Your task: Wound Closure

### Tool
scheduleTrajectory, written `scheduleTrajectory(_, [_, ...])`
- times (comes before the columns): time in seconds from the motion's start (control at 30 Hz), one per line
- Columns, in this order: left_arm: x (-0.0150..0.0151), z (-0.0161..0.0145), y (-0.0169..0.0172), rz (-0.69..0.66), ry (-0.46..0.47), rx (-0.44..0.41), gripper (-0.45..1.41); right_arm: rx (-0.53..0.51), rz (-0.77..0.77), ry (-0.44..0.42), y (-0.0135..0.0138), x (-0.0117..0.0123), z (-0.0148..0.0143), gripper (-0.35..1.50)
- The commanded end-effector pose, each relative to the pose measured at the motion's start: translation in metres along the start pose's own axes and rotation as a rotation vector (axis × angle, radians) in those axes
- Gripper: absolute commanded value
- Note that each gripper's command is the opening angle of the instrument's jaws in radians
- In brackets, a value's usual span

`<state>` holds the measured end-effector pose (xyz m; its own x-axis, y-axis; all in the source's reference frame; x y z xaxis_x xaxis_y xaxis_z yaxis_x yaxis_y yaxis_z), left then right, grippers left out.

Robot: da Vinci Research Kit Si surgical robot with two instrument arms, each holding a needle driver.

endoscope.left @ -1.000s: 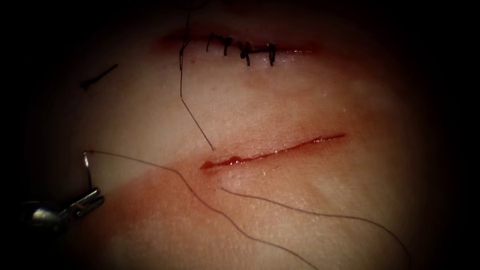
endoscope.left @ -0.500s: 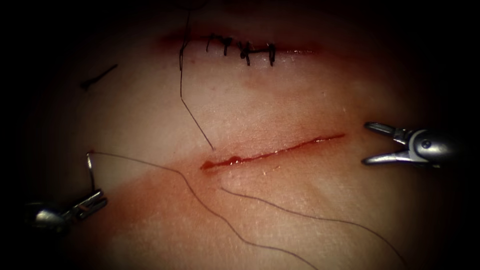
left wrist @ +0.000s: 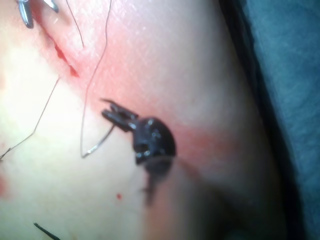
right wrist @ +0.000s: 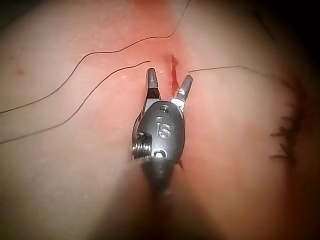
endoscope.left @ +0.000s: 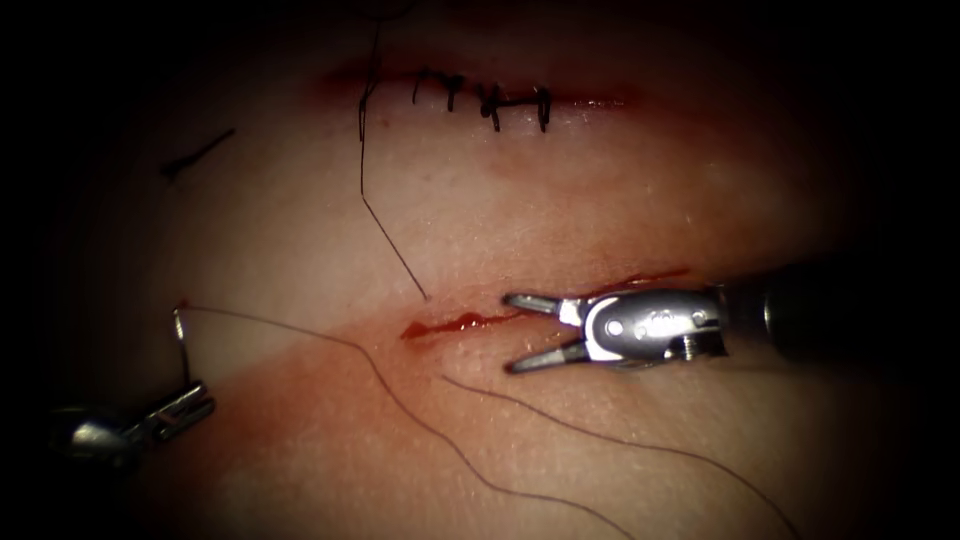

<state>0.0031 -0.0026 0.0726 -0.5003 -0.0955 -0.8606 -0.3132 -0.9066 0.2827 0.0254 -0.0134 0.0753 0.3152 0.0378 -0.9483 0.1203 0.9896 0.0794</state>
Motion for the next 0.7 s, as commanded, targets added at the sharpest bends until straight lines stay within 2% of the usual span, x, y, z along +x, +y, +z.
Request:
scheduleTrajectory(0.03, [-0.0003,0.0006,0.0007,-0.002,0.001,-0.001,-0.45,0.014,-0.004,0.002,-0.0010,-0.0004,0.0015,1.19])
scheduleTrajectory(0.5, [-0.0002,0.0006,0.0008,-0.002,0.001,-0.001,-0.45,0.063,-0.026,-0.028,-0.0022,-0.0018,0.0026,1.11])
scheduleTrajectory(0.7, [-0.0002,0.0006,0.0007,-0.003,0.001,-0.002,-0.45,0.101,-0.050,-0.044,-0.0037,-0.0029,0.0057,1.08])
